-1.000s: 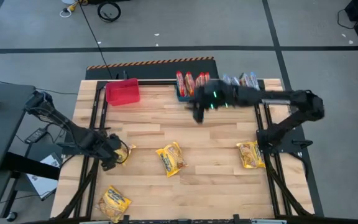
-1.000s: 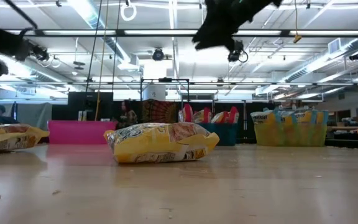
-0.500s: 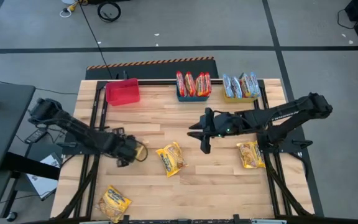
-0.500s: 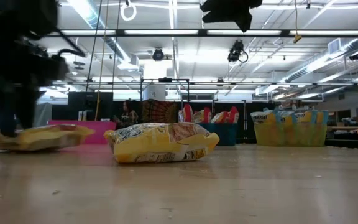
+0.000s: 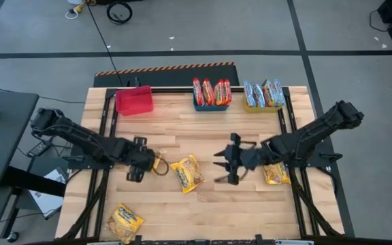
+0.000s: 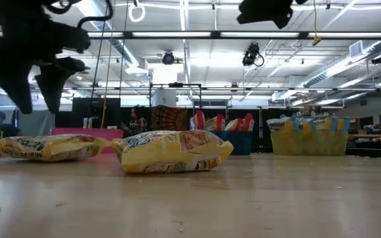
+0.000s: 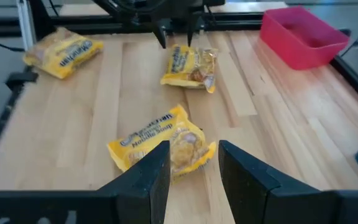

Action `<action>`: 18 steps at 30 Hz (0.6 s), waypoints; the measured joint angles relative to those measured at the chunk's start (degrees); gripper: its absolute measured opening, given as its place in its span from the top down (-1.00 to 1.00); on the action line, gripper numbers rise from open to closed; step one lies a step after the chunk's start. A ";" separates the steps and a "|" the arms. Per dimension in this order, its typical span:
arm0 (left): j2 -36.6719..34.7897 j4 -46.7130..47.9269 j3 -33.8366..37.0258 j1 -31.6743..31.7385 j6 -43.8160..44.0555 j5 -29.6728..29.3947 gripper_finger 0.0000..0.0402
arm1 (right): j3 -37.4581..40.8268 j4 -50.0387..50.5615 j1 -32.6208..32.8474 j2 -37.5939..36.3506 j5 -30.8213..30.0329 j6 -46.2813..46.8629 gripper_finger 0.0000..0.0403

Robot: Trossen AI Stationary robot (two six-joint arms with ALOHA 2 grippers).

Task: Sort Maruchan noodles
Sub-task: Put the yellow noodle pack into the red bin

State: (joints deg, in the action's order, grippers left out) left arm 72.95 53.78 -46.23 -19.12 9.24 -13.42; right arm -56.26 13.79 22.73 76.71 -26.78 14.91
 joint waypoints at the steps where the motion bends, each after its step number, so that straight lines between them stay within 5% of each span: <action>1: 0.41 0.02 0.47 -0.96 -0.76 -1.25 -0.16 | 1.11 -0.70 1.05 0.00 -1.92 0.14 0.30; 7: 4.90 -0.96 2.79 -2.01 0.44 -4.35 -0.20 | 5.61 -3.49 4.59 0.04 -10.80 4.54 0.30; 18: 13.78 -6.37 3.01 -3.83 -6.78 -7.87 -0.41 | 6.57 -3.25 4.69 0.04 -10.67 6.08 0.30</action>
State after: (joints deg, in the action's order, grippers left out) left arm 86.73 47.42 -43.22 -22.95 2.46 -21.28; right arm -49.69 10.54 27.42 76.75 -37.45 20.99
